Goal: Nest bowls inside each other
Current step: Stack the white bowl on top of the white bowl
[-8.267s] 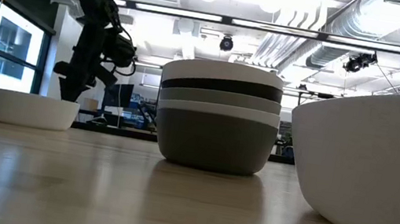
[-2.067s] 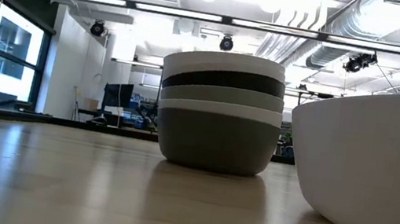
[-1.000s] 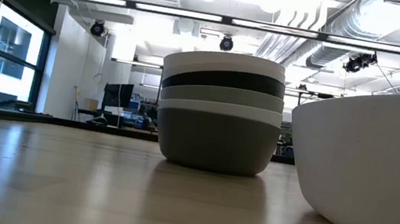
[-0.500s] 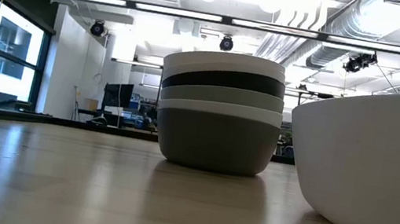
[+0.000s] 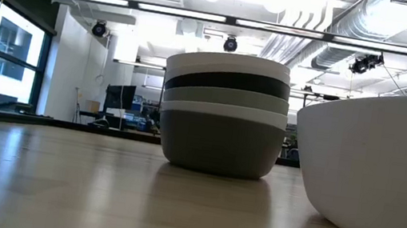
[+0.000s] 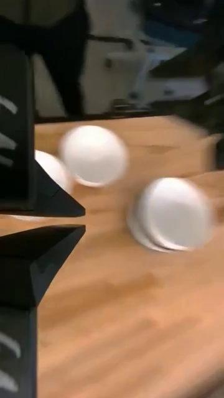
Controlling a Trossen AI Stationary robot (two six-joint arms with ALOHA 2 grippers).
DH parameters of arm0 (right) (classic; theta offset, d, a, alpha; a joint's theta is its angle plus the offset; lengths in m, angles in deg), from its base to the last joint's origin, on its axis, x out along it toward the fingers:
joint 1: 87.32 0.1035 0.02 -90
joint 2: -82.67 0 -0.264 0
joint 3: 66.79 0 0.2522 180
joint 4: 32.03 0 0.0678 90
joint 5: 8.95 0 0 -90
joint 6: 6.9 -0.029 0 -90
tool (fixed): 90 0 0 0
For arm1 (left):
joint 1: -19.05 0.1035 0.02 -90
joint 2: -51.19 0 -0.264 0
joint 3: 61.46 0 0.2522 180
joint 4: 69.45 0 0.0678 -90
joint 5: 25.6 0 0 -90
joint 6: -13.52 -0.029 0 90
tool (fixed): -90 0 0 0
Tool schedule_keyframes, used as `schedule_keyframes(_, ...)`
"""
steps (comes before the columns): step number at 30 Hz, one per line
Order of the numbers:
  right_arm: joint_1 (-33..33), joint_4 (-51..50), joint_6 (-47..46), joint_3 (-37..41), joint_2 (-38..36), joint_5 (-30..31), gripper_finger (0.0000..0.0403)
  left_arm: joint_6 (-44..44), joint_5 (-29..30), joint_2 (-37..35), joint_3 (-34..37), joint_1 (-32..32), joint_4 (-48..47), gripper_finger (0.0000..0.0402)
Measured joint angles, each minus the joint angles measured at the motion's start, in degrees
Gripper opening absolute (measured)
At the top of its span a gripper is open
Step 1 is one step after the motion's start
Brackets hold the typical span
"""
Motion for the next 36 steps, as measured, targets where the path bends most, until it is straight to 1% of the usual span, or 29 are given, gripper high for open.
schedule_keyframes(6,0.04,-0.13,-3.34,18.00,-3.24,-9.95,0.0022,0.00,0.00,0.00,0.00,0.00,-1.31,0.0177)
schedule_keyframes(9,0.16,-0.01,-3.54,25.73,-4.23,-13.18,0.0023,-0.01,0.00,0.00,0.00,0.00,-1.26,0.0177)
schedule_keyframes(12,0.15,1.29,-3.53,31.73,-4.78,-14.68,0.0026,-0.02,0.00,0.00,0.00,0.00,-1.29,0.0177)
schedule_keyframes(15,0.15,3.60,-1.76,35.42,-4.97,-16.81,0.0030,-0.25,0.00,0.00,0.00,0.00,-1.29,0.0177)
schedule_keyframes(21,0.15,10.03,5.52,36.66,-5.21,-23.05,0.0030,-0.90,0.00,0.00,0.00,0.00,-1.26,0.0177)
schedule_keyframes(24,0.16,13.78,6.61,36.66,-5.97,-25.34,0.0030,-0.91,0.00,0.00,0.00,0.00,-1.26,0.0177)
schedule_keyframes(27,0.14,15.17,6.16,36.66,-6.24,-22.87,0.0030,-0.92,0.00,-0.01,0.00,0.00,-1.29,0.0177)
schedule_keyframes(29,-0.48,14.10,5.10,36.66,-6.15,-19.48,0.0030,-1.04,0.00,0.00,0.00,0.01,-1.31,0.0177)
schedule_keyframes(31,-1.38,12.32,3.83,36.66,-6.05,-17.55,0.0030,-1.51,0.00,0.00,0.00,0.02,-1.31,0.0177)
schedule_keyframes(33,-2.56,11.26,1.98,36.66,-6.05,-16.58,0.0032,-1.53,0.00,0.00,0.00,0.08,-1.29,0.0177)
schedule_keyframes(36,-4.08,10.75,-0.21,36.66,-6.26,-16.66,0.0036,-1.52,0.01,0.00,0.00,0.34,-1.26,0.0177)
